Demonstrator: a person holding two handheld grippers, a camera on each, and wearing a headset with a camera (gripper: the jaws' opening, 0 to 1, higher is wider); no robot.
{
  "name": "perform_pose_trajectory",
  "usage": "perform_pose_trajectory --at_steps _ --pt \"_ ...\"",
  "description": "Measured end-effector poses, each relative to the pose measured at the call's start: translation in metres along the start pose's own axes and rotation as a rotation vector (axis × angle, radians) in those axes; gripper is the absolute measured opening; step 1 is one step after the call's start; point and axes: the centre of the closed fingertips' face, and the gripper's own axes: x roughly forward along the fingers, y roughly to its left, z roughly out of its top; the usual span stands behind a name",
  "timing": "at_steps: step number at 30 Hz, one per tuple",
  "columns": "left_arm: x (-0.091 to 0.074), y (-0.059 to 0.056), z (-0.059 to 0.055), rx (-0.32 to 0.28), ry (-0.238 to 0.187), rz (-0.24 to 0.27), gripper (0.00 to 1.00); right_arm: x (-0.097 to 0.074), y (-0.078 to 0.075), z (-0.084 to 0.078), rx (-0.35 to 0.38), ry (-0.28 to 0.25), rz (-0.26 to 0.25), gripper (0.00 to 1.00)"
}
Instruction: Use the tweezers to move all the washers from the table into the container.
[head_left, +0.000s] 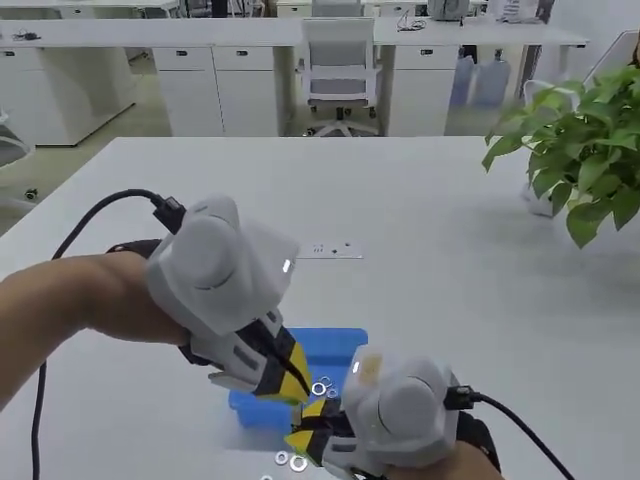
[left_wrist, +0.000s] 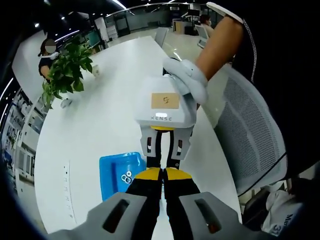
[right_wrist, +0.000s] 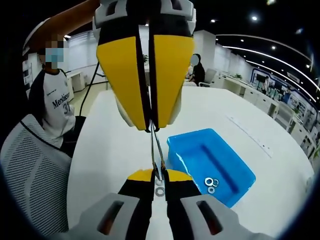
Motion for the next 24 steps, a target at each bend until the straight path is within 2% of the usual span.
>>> perform_pose_trajectory --at_steps 9,24 --pt "0.009 -0.010 -0.008 -0.021 0.001 -0.004 0.04 0.007 0.010 -0.010 0.001 0.008 0.004 0.10" --pt "0.020 -0.016 -0.020 -0.048 0.003 -0.001 0.04 0.016 0.017 -0.024 0.015 0.019 0.004 0.11"
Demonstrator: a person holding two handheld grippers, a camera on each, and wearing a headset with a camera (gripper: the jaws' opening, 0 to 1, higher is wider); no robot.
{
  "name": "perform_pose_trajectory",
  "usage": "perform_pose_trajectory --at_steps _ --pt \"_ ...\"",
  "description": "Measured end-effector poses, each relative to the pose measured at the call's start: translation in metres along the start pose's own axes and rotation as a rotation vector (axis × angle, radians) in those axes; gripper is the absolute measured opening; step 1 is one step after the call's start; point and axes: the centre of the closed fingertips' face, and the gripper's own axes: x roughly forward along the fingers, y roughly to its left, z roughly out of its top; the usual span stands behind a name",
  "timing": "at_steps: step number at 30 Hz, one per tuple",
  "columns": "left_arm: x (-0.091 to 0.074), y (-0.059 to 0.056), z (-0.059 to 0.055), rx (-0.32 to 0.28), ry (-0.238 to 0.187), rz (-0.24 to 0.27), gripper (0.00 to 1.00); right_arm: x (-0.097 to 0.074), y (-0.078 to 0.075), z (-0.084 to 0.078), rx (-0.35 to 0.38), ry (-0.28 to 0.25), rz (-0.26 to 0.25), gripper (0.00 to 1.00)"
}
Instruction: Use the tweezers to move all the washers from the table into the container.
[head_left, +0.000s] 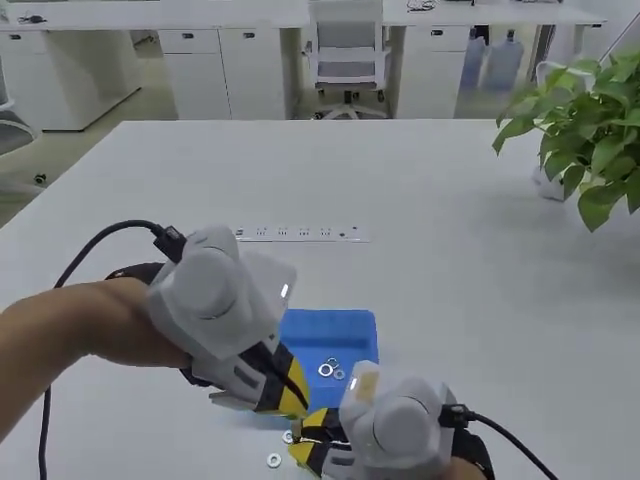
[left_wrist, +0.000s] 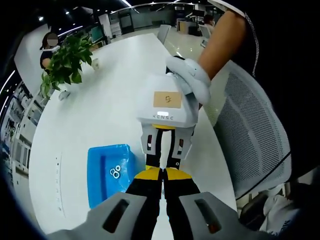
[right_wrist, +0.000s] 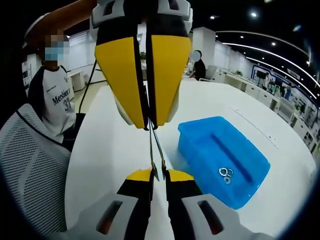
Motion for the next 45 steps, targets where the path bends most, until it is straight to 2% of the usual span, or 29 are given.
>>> perform_pose_trajectory --at_steps 16,25,40,45 --pt "0.007 0.000 -0.008 -0.012 -0.002 0.007 0.04 0.006 -0.001 -0.009 -0.012 0.022 -0.004 0.12" --pt "0.009 0.006 -0.013 -0.035 -0.015 0.019 0.04 0.011 -0.006 -0.012 -0.002 0.030 -0.017 0.12" --pt "0.015 0.012 -0.016 -0.056 -0.024 0.007 0.04 0.013 -0.011 -0.019 0.013 0.051 -0.020 0.12" --pt "0.015 0.014 -0.016 -0.071 -0.041 0.012 0.04 0.013 -0.012 -0.020 0.018 0.047 -0.019 0.12"
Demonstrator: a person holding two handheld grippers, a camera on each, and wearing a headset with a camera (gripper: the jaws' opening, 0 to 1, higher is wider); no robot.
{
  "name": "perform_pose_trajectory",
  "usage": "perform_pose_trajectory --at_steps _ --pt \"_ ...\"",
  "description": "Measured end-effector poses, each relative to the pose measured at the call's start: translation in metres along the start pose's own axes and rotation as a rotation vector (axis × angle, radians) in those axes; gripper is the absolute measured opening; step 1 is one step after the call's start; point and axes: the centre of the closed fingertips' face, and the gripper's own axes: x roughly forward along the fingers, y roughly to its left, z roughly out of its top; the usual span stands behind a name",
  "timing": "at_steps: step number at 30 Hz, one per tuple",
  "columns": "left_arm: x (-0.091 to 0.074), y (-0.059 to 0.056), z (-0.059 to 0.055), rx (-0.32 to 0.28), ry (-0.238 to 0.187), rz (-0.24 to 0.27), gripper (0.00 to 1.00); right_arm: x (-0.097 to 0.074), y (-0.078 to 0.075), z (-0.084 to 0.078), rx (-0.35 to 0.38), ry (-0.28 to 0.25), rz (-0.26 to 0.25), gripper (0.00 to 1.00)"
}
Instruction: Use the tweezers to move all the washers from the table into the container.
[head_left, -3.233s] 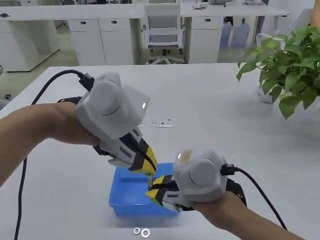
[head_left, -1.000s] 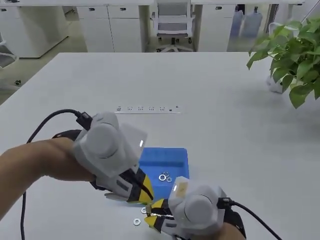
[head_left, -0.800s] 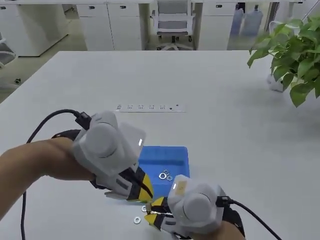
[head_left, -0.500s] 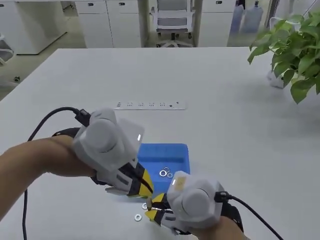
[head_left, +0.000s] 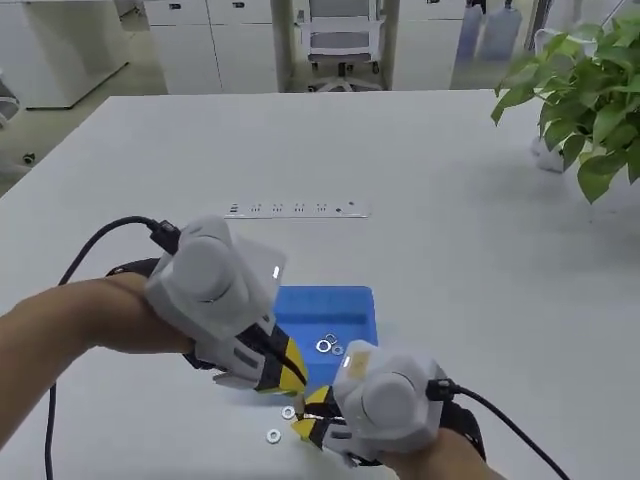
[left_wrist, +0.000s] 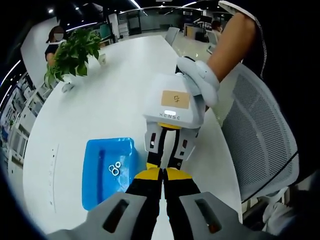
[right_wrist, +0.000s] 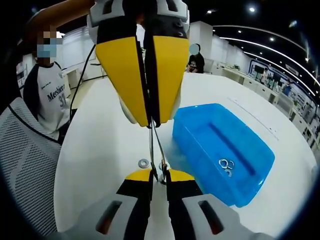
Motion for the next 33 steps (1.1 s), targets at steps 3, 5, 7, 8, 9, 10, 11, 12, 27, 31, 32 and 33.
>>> perform_pose_trajectory --at_steps 3,5,7,8,9,10,11,12,27,31,32,33 --pt "-0.001 0.000 0.000 -0.009 -0.002 -0.002 0.05 0.001 0.000 0.000 0.000 0.000 0.005 0.12" --pt "-0.001 0.001 -0.001 -0.016 -0.005 -0.004 0.05 0.001 0.000 0.000 0.005 0.001 0.010 0.11" --pt "-0.001 0.002 -0.001 -0.022 -0.010 -0.003 0.04 0.001 0.000 -0.001 0.004 0.003 0.011 0.11" --pt "0.000 0.002 0.000 -0.021 -0.011 -0.003 0.04 0.001 0.000 -0.001 0.009 0.006 0.012 0.11" --pt "0.000 0.002 0.000 -0.021 -0.013 -0.002 0.04 0.001 0.000 -0.001 0.008 0.008 0.009 0.11" --pt "0.000 0.002 0.001 -0.024 -0.017 -0.004 0.04 0.001 0.001 -0.001 0.006 0.012 0.012 0.10" --pt "0.001 0.001 0.002 -0.031 -0.021 -0.009 0.04 0.001 0.001 -0.002 0.006 0.013 0.010 0.10" --pt "0.001 0.002 0.002 -0.029 -0.022 -0.007 0.04 0.000 0.001 -0.002 0.008 0.013 0.010 0.10" --pt "0.000 -0.001 0.005 -0.017 -0.008 -0.013 0.04 -0.002 0.002 -0.001 0.015 0.023 0.017 0.09" --pt "-0.003 -0.001 0.008 -0.021 -0.011 -0.016 0.05 -0.005 0.003 0.002 0.017 0.018 0.018 0.09" --pt "-0.004 -0.001 0.009 -0.021 -0.012 -0.017 0.05 -0.007 0.003 0.003 0.021 0.016 0.016 0.09" --pt "-0.005 -0.002 0.010 -0.019 -0.012 -0.017 0.04 -0.008 0.004 0.004 0.022 0.013 0.015 0.09"
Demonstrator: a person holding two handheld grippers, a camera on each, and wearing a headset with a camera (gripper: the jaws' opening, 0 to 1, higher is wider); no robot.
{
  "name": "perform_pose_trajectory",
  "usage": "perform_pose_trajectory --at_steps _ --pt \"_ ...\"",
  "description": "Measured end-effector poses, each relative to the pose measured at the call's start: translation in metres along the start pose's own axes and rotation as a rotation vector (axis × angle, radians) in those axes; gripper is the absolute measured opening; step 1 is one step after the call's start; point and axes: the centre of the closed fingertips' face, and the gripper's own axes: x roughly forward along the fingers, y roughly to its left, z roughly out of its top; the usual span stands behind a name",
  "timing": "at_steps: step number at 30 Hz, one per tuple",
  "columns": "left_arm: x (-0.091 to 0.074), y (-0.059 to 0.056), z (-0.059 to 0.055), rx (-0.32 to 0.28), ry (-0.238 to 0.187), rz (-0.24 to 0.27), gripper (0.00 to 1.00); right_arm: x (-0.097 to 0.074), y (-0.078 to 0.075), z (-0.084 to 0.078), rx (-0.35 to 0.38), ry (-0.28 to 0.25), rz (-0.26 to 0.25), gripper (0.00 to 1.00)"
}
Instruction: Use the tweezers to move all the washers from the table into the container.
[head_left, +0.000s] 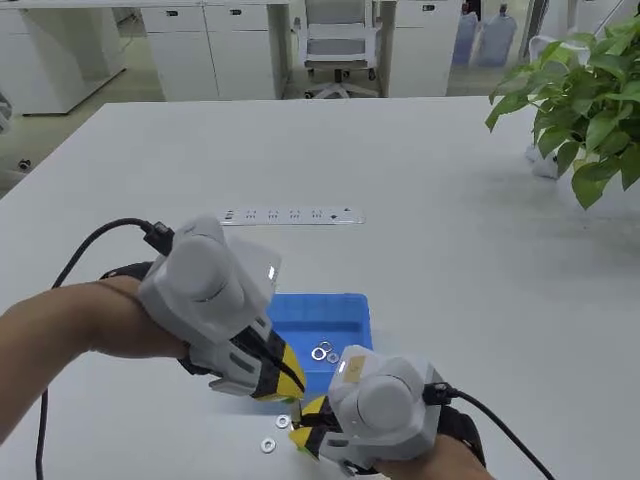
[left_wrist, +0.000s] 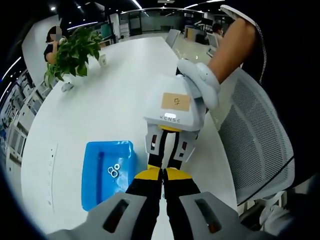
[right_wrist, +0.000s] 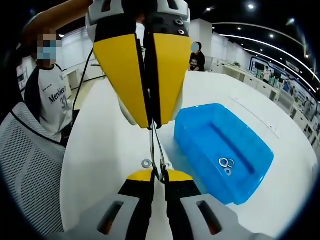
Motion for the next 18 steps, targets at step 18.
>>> perform_pose_trajectory --at_steps 18 --pt "-0.029 0.004 0.024 0.033 -0.003 0.003 0.04 -0.022 -0.008 0.033 -0.013 -0.033 -0.015 0.09"
